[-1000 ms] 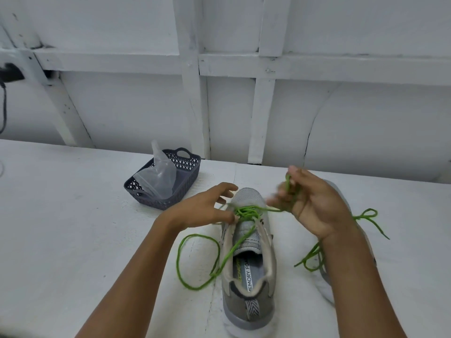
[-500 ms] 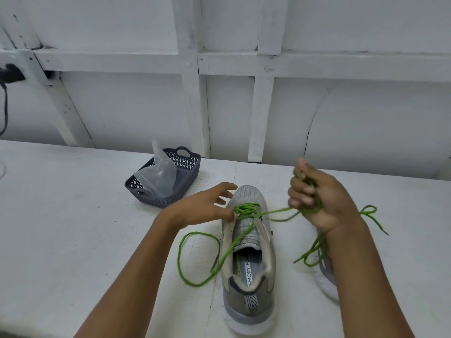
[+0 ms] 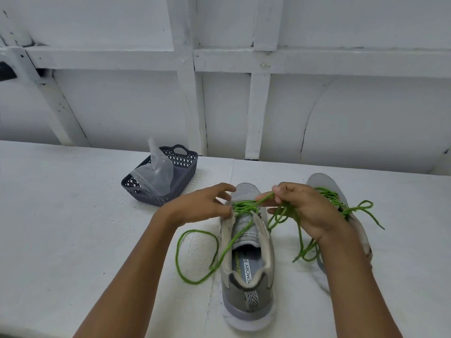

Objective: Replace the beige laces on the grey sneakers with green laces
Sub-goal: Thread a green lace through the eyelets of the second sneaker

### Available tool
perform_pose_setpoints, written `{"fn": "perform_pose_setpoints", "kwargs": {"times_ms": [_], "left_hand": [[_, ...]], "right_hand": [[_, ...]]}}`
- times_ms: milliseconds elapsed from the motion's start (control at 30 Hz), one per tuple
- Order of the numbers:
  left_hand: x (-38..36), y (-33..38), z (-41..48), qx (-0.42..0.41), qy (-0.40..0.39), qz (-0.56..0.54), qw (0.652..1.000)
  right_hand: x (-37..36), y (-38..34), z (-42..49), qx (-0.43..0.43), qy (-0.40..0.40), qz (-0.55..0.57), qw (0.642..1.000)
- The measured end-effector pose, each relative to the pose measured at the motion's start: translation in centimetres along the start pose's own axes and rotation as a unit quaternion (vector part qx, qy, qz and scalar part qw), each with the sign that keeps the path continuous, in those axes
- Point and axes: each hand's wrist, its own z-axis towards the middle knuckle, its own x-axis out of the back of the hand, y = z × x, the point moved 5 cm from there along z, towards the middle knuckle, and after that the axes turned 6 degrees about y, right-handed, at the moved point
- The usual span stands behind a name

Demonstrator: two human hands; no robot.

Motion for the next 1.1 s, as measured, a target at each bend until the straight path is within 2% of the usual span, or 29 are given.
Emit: {"fn": "perform_pose_setpoints", "kwargs": {"times_ms": [67,133,267,367,500,600,800,1000,1100], "left_hand": [[0.1,-0.1,0.1,0.003,-0.001,0.009,1.0],[0.2,-0.1,0.1,0.005,0.002,0.021,1.0],[0.5,0.2,-0.3,-0.019,0.043,0.054,0.997],[0.8,1.2,-0.9,-0.064,0.081,0.062,0.993],[1.2,2.6,-1.3,-0.122,0.121,0.021,0.985],[0.7,3.2,-1.0,-0.137,0.099,0.018,0.985],[0.8,2.8,-1.2,-0.122,0.099,0.023,0.987],[-0.3,4.2,-1.1,-0.163,0.113,-0.027,0.98],[-1.1,4.9,-0.8,-0.182,0.077,-0.039,0.98]], "right_hand": [[0.4,0.9,0.3,-0.032,0.049,0.028,0.998],[0.8,1.2,0.5,-0.04,0.085,0.002,0.996],[1.1,0.5,0.2,-0.017,0.101,-0.123,0.987],[1.1,-0.2,0.0,-0.007,0.108,-0.132,0.985],[-0.4,-1.6,-0.8,0.021,0.062,-0.104,0.992],[-1.6,-2.6,-1.1,0.05,0.013,-0.133,0.99],[-0.6,-2.7,-0.9,0.085,0.057,-0.186,0.977],[-1.0,-3.4,-1.7,0.118,0.018,-0.16,0.98],[-1.1,-3.5,-1.8,0.125,0.014,-0.159,0.979]]}}
